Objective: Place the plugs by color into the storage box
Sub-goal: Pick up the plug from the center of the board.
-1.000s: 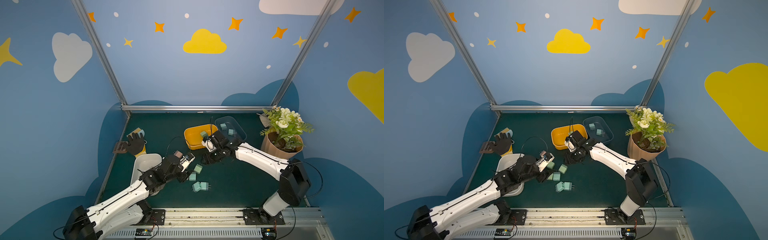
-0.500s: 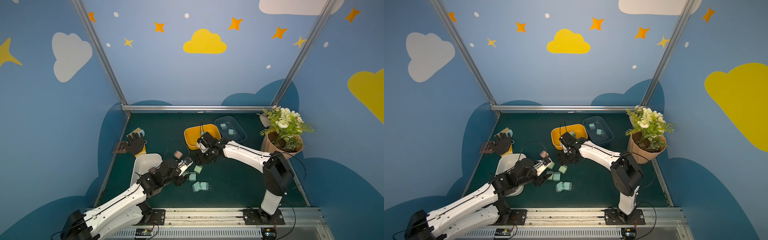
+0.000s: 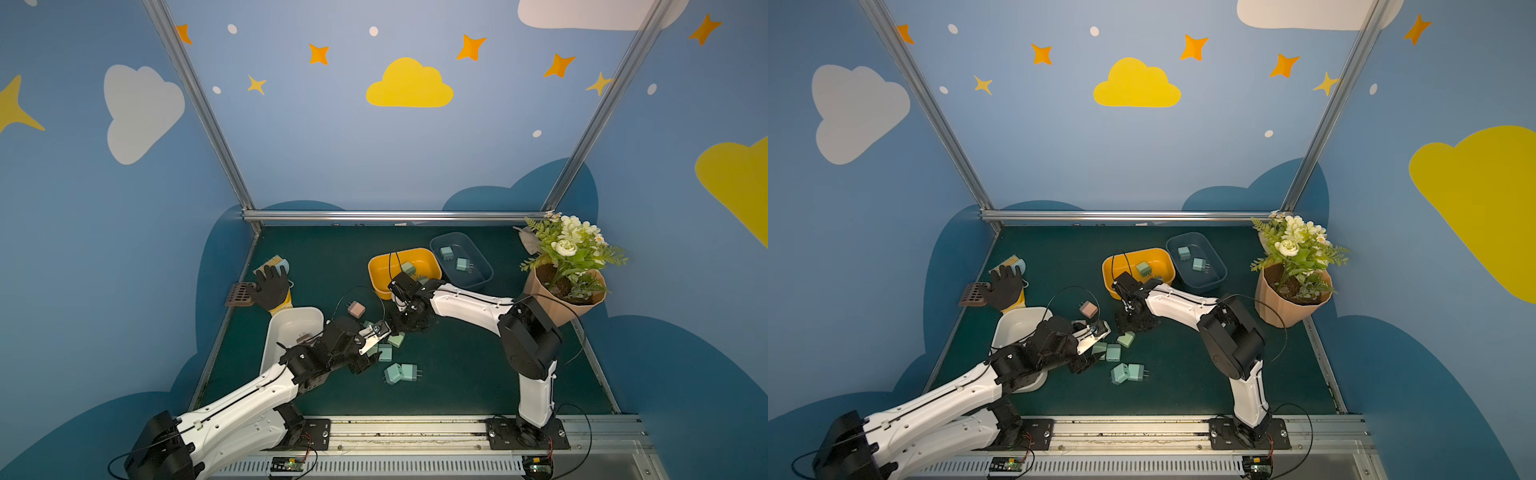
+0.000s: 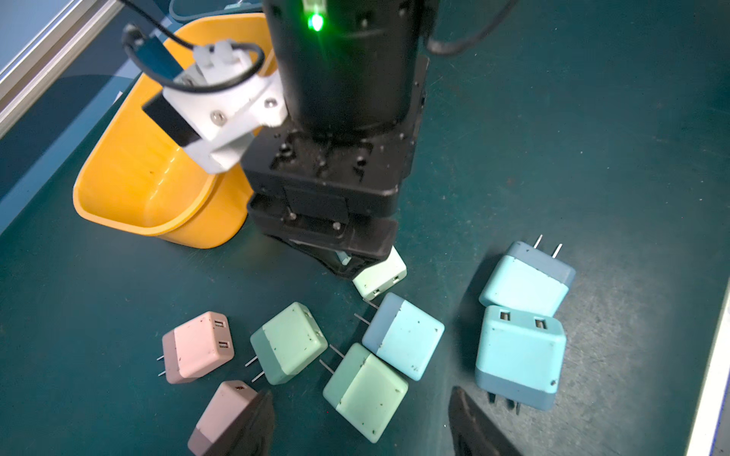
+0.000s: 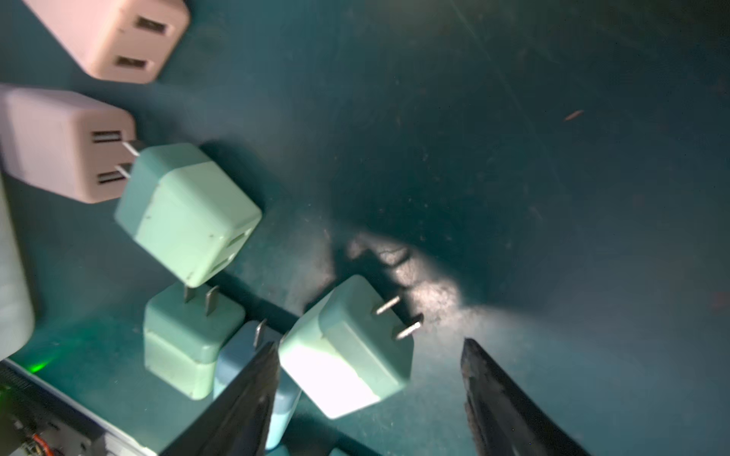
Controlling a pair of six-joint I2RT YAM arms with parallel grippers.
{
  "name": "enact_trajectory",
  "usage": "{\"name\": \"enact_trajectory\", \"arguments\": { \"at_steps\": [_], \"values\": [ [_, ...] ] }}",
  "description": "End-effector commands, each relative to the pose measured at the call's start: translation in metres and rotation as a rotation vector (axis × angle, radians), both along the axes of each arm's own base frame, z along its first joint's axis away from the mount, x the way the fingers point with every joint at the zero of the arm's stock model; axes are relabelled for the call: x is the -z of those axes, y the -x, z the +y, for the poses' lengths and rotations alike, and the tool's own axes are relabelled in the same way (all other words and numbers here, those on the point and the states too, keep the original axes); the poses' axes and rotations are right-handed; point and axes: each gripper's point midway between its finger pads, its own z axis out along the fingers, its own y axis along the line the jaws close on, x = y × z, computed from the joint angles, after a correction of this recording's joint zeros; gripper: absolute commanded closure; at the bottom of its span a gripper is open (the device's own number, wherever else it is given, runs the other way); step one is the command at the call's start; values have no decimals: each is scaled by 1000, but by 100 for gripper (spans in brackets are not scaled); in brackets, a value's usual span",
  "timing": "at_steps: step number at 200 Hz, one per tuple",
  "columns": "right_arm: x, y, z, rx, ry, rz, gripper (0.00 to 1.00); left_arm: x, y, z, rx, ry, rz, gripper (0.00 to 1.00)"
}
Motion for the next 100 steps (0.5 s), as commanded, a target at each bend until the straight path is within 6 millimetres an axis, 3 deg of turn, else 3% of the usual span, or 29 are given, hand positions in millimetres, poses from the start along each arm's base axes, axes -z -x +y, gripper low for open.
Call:
{"name": "enact_trajectory", "arguments": {
  "at_steps": [1, 39, 100],
  "values": [
    [3, 0, 9, -2, 3, -2, 26, 0, 1, -3, 27, 7, -10, 29],
    [10, 3, 13, -21, 35, 2, 26, -1, 2, -4, 33, 14, -8, 28],
    [16, 11, -2, -22, 80, -5, 33, 1, 4, -4, 43, 10, 6, 27]
  ]
}}
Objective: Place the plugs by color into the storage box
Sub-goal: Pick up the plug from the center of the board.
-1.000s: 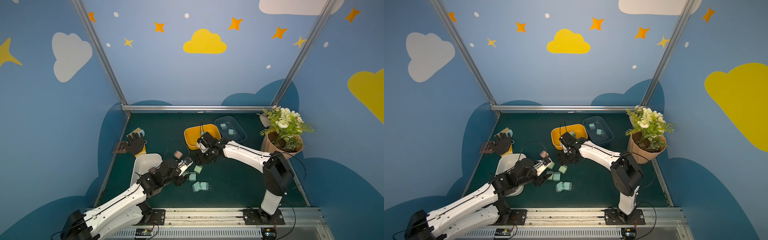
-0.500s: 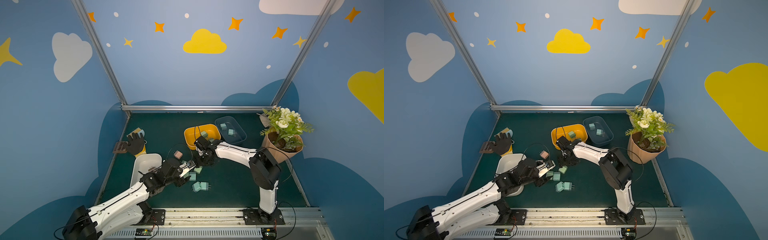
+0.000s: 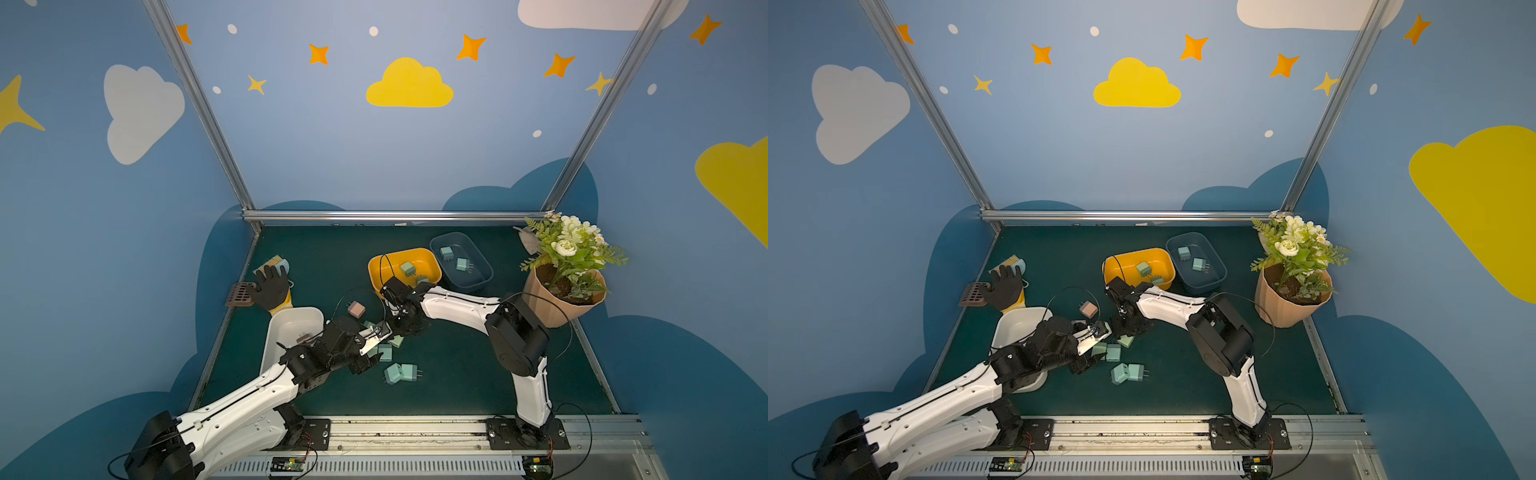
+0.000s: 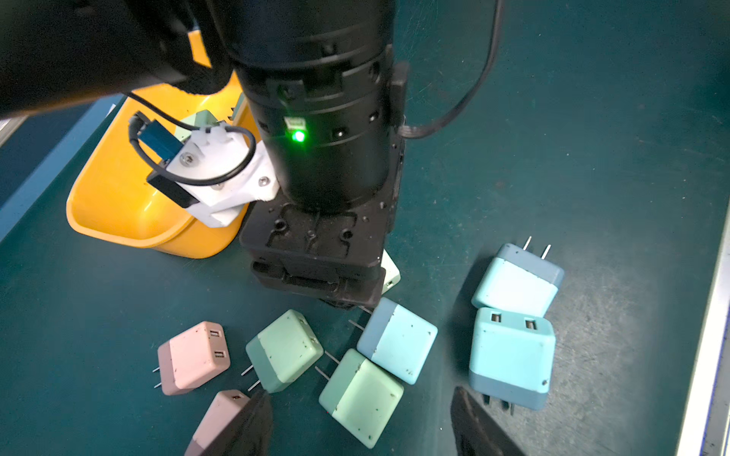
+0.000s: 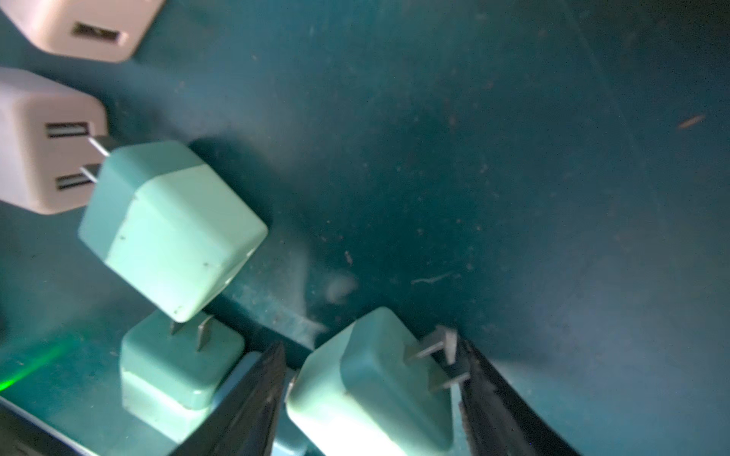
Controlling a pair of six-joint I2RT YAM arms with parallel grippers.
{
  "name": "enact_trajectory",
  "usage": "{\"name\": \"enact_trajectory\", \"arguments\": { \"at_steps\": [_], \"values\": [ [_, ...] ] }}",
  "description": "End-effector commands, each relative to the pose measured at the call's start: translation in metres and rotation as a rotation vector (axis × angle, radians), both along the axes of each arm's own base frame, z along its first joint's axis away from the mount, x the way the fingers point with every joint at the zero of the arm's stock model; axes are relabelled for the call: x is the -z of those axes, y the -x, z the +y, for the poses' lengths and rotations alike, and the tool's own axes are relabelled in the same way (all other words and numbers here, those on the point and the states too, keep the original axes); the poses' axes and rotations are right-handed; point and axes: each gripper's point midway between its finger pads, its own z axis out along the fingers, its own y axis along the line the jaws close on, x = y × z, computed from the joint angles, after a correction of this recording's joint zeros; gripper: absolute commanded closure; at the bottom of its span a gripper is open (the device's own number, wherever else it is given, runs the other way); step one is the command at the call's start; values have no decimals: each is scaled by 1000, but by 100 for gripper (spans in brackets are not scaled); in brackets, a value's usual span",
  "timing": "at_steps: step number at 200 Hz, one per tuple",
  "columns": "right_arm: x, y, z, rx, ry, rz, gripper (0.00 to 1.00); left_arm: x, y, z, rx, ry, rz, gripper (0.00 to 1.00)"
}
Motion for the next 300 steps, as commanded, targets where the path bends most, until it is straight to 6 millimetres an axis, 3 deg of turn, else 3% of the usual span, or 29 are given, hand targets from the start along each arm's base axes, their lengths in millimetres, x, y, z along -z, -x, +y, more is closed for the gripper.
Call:
{"name": "enact_trajectory", "arguments": {
  "at_steps": [1, 53, 90, 133, 206, 269, 300],
  "values": [
    [2, 6, -13, 3, 48, -6, 33, 2, 2, -1, 16, 5, 6, 27],
    [7, 10, -15, -21, 63, 8, 31, 9, 3, -2, 23, -17, 33, 27],
    [6, 10, -19, -25, 88, 1, 34, 11, 3, -2, 27, -31, 40, 27],
    [2, 11, -34, -33, 132, -30, 42, 11, 2, -1, 22, -34, 29, 27],
    [-6, 11, -36, -42, 120, -51, 66, 15, 0, 2, 14, -57, 26, 27],
    [-26, 7, -36, -46, 60, -76, 70, 17, -4, -3, 10, -47, 27, 27],
    [-35, 2, -35, -51, 21, -76, 71, 4, -19, -15, -8, 35, -28, 28]
  ]
}}
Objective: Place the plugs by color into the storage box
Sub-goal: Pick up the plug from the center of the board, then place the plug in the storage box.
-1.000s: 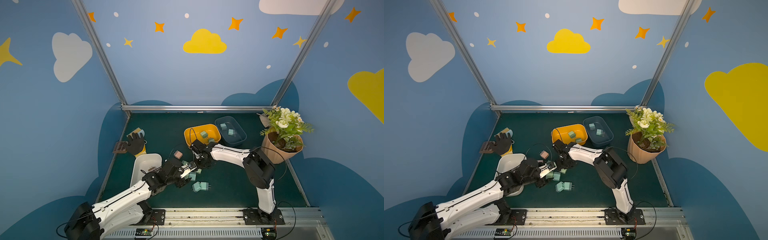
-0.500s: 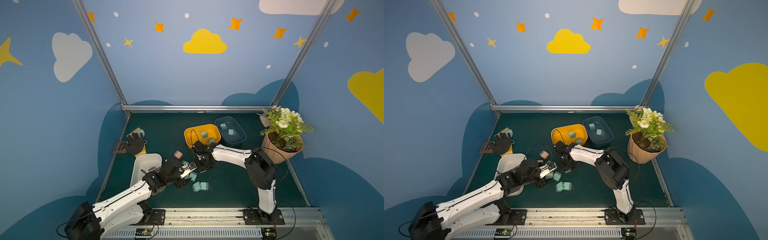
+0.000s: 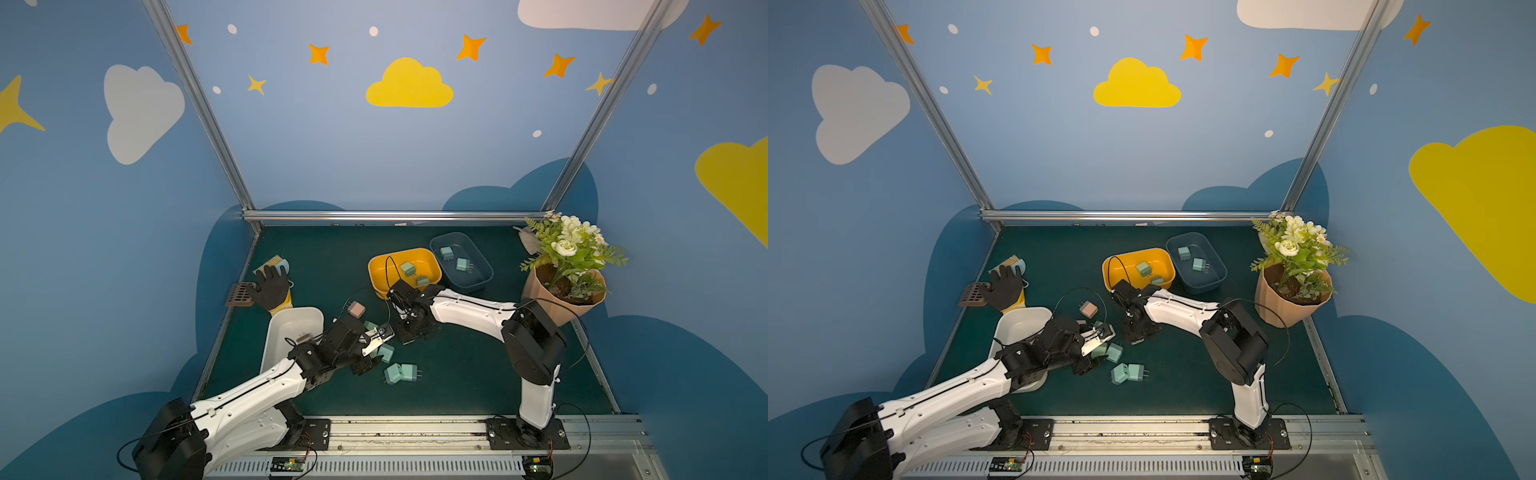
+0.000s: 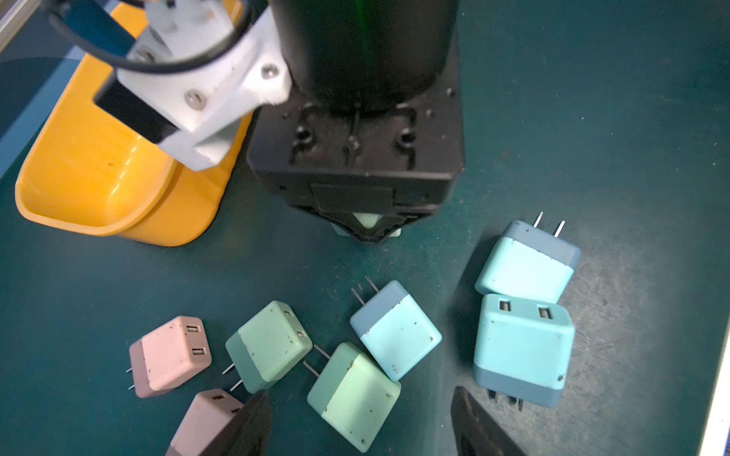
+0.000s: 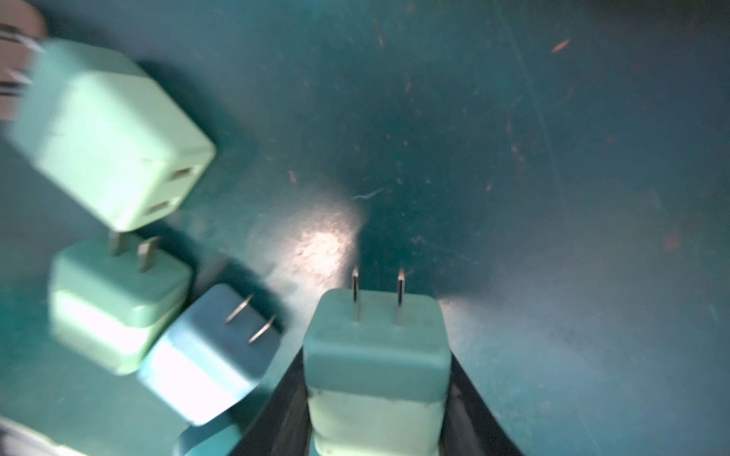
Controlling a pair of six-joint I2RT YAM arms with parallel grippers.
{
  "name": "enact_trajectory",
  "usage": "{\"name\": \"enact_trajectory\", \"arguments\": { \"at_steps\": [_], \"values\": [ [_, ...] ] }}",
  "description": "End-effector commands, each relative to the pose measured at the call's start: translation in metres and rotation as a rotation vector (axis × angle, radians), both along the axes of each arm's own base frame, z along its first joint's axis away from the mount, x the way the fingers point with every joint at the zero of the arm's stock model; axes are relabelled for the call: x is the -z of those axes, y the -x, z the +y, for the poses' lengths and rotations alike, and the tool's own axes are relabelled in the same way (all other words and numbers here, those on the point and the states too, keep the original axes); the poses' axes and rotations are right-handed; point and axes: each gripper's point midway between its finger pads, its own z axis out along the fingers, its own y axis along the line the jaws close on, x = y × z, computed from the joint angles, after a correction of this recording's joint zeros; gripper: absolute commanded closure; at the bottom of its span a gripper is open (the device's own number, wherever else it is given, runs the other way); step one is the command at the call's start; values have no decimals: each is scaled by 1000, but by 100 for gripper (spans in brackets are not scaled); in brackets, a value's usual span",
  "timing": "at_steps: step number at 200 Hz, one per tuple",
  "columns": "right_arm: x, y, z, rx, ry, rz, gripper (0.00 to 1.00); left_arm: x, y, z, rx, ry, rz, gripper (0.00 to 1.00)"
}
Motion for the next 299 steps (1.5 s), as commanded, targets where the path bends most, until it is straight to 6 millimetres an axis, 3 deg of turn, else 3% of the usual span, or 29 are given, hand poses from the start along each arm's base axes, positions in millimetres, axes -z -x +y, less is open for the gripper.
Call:
{"name": "enact_trajectory", "arguments": {
  "at_steps": [1, 87, 156, 214, 267, 299],
  "values": [
    [-15, -4, -2, -9, -40, -9, 71, -16, -15, -12, -16, 87, -63, 28],
    [-54, -33, -15, 17, -111, -80, 71, -28, -54, -25, -25, 160, -135, 28],
    [-91, -86, -18, 21, -171, -172, 71, -49, -97, -27, -49, 177, -172, 29],
    [-113, -132, -13, 17, -188, -245, 71, -45, -132, -35, -63, 191, -130, 30],
    [-118, -163, -10, 31, -212, -276, 71, -46, -152, -35, -75, 204, -136, 31],
    [-106, -180, -17, 56, -206, -261, 71, -38, -153, -39, -68, 205, -105, 31]
  ]
}}
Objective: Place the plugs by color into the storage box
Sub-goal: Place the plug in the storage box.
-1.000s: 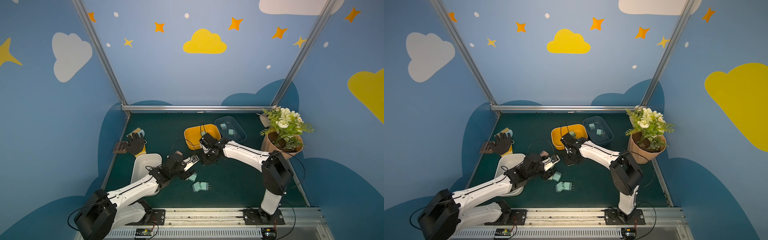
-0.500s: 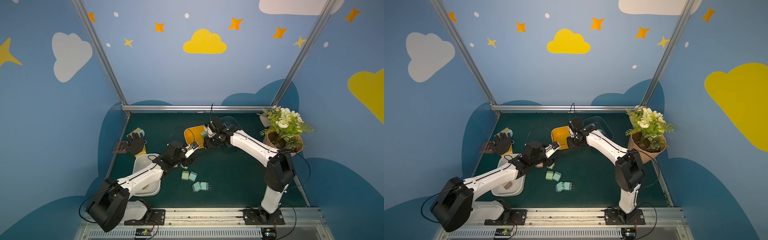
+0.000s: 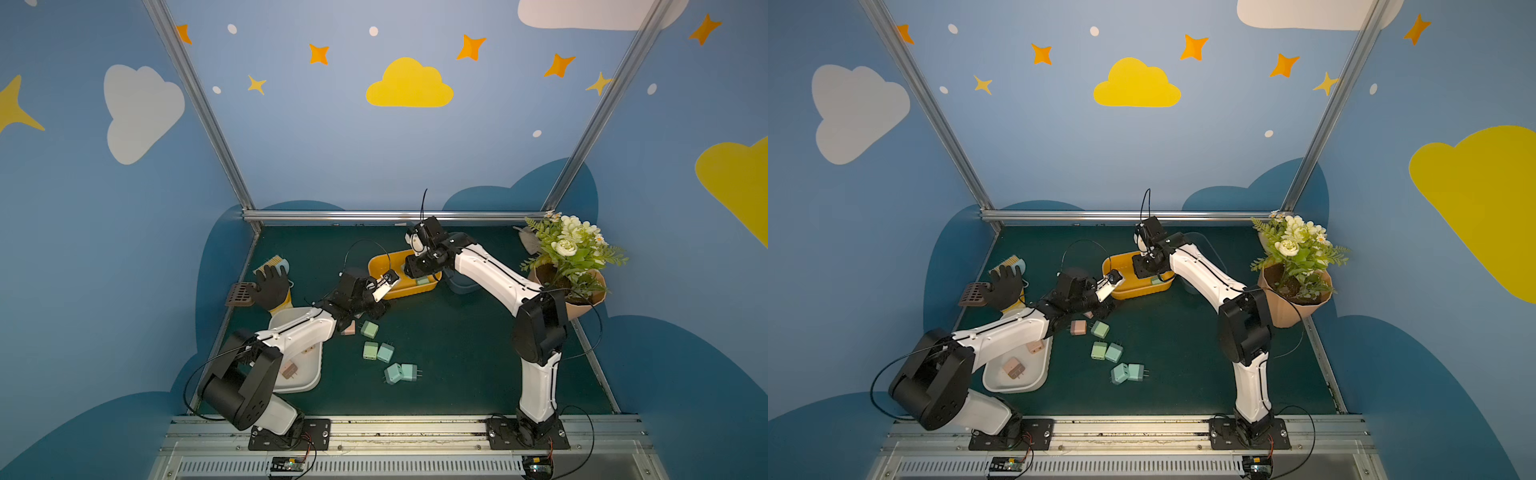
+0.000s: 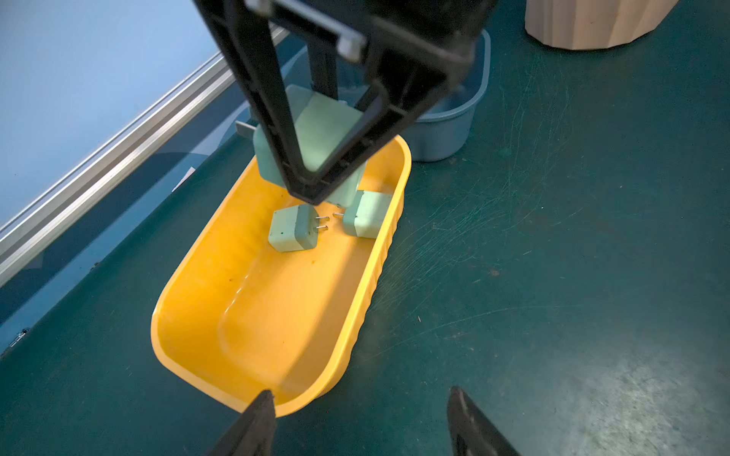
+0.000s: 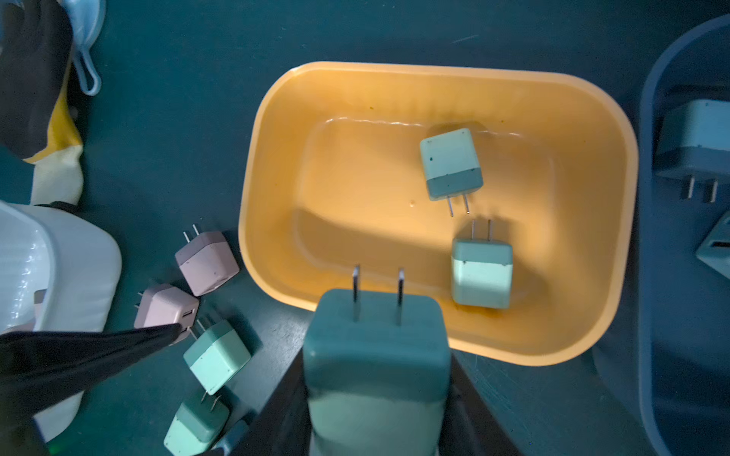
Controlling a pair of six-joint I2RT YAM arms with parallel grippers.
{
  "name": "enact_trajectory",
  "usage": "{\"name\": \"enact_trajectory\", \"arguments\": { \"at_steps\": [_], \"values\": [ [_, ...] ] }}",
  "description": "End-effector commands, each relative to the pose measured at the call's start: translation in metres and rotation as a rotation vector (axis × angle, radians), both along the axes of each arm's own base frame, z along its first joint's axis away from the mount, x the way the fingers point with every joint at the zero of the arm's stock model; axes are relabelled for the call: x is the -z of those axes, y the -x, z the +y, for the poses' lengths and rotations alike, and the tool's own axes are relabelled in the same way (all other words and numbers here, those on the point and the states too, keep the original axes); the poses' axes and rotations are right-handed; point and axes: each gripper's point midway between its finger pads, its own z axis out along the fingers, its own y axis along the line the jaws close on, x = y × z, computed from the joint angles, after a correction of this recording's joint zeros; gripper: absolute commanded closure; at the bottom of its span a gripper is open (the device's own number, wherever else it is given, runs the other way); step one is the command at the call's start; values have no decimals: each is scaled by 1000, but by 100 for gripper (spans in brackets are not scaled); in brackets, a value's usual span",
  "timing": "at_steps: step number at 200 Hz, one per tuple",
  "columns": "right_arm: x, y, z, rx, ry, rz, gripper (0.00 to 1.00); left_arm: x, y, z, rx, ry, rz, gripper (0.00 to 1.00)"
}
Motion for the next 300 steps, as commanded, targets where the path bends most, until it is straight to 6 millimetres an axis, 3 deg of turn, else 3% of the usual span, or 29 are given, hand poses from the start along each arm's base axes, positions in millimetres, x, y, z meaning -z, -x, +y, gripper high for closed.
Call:
{"name": "enact_trajectory", "arguments": {
  "at_steps": [1, 97, 144, 202, 235, 300],
  "values": [
    [6, -12, -6, 2, 1, 17, 71, -5, -5, -7, 21, 28, -1, 31],
    [31, -64, 0, 38, -116, 76, 71, 8, -27, -17, 10, 57, -3, 31],
    [49, -86, 4, 51, -216, 102, 74, 18, -29, -10, -5, 69, 18, 31],
    [42, -79, 43, -70, -313, 99, 77, 22, -33, 0, -34, 93, 32, 30],
    [54, -78, 62, -122, -343, 127, 76, 19, -30, -1, -12, 112, 41, 30],
    [66, -82, 70, -112, -351, 156, 69, 16, -25, 0, 10, 104, 40, 25]
  ]
}}
